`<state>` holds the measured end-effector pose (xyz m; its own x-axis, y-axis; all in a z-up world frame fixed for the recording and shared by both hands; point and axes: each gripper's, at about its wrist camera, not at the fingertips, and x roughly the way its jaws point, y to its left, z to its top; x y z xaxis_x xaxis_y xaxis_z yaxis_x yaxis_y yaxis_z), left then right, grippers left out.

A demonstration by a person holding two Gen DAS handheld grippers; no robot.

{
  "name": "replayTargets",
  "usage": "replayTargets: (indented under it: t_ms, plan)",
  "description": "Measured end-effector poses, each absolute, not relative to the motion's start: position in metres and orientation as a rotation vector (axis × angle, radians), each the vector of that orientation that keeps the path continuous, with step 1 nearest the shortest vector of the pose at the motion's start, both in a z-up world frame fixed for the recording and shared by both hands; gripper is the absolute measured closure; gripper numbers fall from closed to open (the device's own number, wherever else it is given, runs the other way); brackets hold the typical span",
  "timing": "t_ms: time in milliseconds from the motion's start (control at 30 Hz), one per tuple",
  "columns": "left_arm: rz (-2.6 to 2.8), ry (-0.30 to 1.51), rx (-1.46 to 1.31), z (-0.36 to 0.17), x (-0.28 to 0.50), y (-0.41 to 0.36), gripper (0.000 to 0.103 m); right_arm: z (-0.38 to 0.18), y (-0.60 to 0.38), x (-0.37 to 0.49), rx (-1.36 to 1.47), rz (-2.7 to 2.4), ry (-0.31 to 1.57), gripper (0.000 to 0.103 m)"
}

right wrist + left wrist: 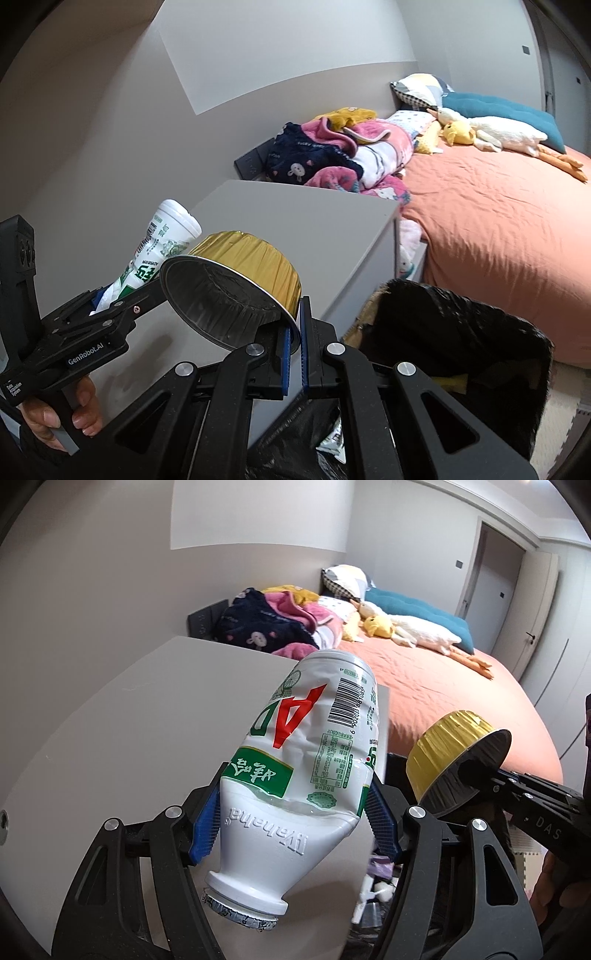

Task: Collect trash
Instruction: 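Carry the white bottle and gold foil cup over the bin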

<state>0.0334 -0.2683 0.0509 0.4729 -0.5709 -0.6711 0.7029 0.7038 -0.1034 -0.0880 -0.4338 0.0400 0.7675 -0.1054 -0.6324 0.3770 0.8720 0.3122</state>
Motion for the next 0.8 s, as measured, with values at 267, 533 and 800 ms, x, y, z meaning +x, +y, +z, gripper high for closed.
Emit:
replayTargets:
  t_ms: [267,533,800]
  plan:
    - [-0.827,0.738,0.194,0.051,0.006,-0.274,0.037,0.042,-0.439,-0.123,0.455,-0.312,0.631,0.098]
    - [-0.876,0.739,0.212,0.048,-0.017,-0.292,0.037,0.042,-0.449,-0.151,0.464,-0.352,0.626,0.098]
    - [-0.925,0.752,0.241,0.042,-0.033,-0.317,0.037,0.036,-0.469,-0.175,0.486,-0.4,0.629,0.098]
